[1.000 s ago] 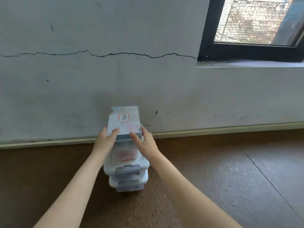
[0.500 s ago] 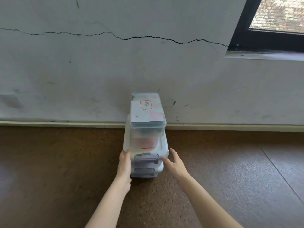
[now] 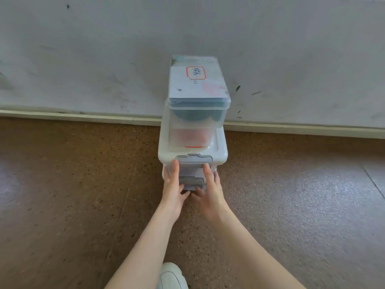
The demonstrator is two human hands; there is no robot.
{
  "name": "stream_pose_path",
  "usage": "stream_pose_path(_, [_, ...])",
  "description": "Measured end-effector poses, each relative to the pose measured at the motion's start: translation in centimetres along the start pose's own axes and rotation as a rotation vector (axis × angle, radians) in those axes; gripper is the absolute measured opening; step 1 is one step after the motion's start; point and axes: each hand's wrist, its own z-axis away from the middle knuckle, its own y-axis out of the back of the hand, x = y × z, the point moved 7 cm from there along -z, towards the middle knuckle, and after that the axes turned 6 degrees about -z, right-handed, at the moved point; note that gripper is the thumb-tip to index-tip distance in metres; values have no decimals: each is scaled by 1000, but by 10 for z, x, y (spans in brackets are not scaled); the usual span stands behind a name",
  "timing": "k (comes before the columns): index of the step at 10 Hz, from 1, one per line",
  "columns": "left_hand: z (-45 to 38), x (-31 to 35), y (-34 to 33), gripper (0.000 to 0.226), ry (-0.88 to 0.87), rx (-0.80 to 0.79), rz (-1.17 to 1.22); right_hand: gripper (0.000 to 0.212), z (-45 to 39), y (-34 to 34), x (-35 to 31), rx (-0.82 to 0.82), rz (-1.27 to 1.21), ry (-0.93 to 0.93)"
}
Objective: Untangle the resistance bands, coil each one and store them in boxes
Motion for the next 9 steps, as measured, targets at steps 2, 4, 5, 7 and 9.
stream_pose_path(2, [-48, 26, -5, 76, -5, 10, -2, 111, -45, -10, -23, 31, -18, 15])
stream_pose_path(4, [-84, 47, -17, 77, -13, 13, -47, 103, -85, -15, -41, 119, -42, -11])
stream_pose_path(5, [-92, 48, -17, 81, 31, 49, -49, 92, -90, -10, -44, 123, 32, -67])
stream_pose_path(7, [-54, 48, 5, 61, 63, 198, -336, 78, -55, -5, -73, 164, 231, -7])
stream_pose_path(9, [50, 142, -30, 38, -496, -34, -1195, 45, 55, -46, -186, 18, 757, 303])
